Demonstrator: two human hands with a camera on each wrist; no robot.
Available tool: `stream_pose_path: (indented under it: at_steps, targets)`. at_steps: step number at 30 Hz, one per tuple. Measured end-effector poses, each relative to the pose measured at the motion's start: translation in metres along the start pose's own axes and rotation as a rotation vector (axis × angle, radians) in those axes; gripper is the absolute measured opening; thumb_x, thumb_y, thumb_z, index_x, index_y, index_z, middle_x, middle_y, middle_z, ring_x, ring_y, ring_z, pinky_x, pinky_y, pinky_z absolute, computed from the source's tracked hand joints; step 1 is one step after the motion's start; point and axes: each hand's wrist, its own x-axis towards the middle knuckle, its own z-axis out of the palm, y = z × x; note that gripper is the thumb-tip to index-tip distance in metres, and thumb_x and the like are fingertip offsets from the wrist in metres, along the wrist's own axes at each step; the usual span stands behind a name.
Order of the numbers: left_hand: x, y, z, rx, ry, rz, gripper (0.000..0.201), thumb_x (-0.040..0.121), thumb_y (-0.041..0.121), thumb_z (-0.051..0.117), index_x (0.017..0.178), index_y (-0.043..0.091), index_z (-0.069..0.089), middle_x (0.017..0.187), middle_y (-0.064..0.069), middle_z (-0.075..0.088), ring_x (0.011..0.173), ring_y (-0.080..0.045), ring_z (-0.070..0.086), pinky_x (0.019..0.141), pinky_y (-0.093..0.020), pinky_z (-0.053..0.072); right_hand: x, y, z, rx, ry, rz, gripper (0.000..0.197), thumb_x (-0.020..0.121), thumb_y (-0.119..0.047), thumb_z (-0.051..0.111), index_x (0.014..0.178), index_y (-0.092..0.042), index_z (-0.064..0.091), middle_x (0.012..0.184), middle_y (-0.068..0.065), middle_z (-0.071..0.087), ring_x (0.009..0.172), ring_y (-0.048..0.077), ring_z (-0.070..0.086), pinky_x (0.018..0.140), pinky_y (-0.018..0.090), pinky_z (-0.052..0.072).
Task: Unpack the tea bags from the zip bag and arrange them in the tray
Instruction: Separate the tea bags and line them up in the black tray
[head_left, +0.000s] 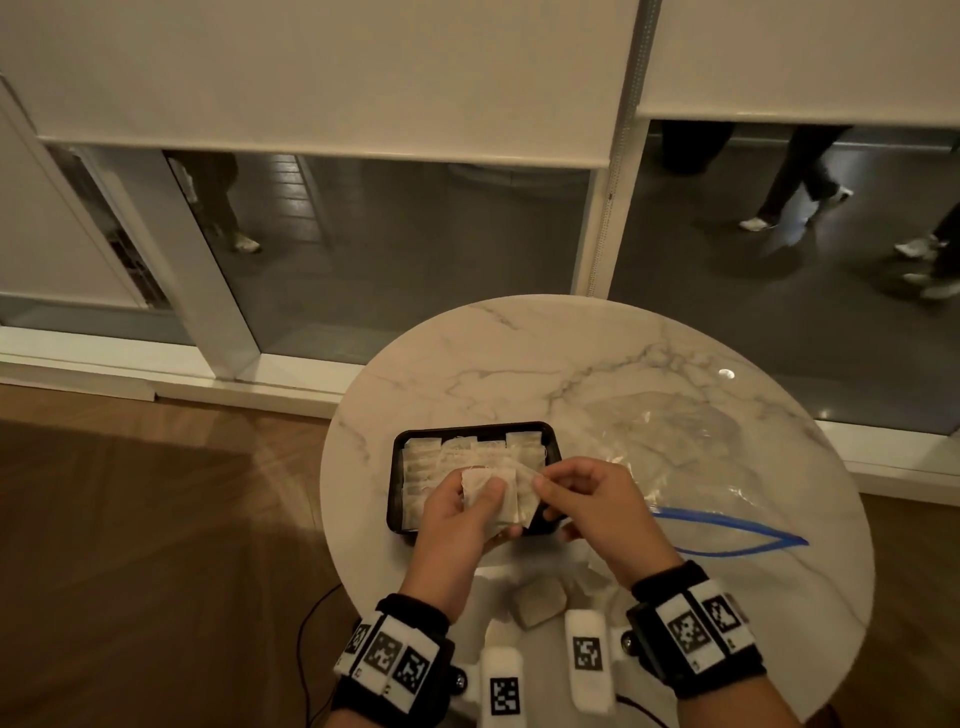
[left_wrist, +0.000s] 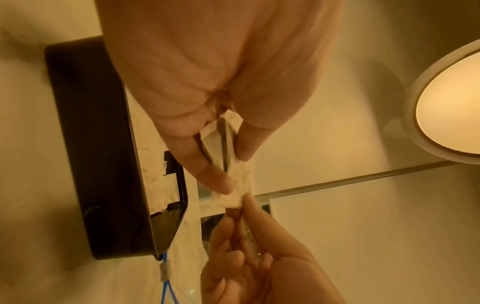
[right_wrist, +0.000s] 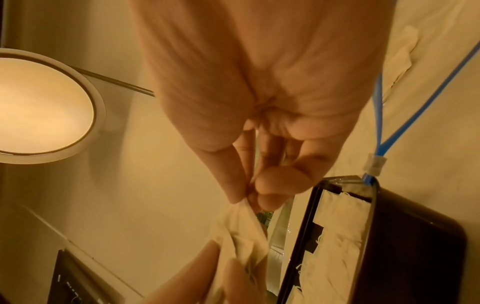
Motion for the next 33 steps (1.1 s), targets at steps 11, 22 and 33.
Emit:
stream_pose_path:
  at_steps: [11,22,33]
  targets:
    - [0.002,-0.012,-0.010,0.287,0.151,0.048,0.018,0.100,0.004,0.055,0.103,0.015,0.068,0.106,-0.006,0.071,0.097,-0.021,0.069,0.078,-0.038,0.063,0.008,0.020,-0.018,0.105,0.225,-0.041,0.008,0.089,-0.003,0.070,0.093,-0.010,0.072,0.086,0.009,0.073,0.074,0.016,0.069,0.060,0.024,0.055]
    - [0.003,-0.030,-0.017,0.752,0.084,0.004,0.021,0.100,0.009,0.052,0.103,0.023,0.068,0.102,0.003,0.066,0.092,-0.009,0.063,0.075,-0.021,0.054,0.049,0.021,-0.026,-0.201,0.230,0.009,0.032,0.089,0.004,0.057,0.109,-0.014,0.074,0.083,0.003,0.070,0.071,0.018,0.075,0.083,0.041,0.062]
    - [0.006,-0.032,-0.032,0.801,0.085,0.031,0.023,0.099,0.006,0.050,0.100,0.020,0.068,0.098,0.003,0.067,0.093,-0.008,0.063,0.078,-0.020,0.053,0.104,-0.004,-0.003,-0.837,-0.017,0.091,0.016,0.086,-0.013,0.063,0.083,-0.012,0.079,0.080,0.005,0.075,0.077,0.019,0.072,0.072,0.031,0.062]
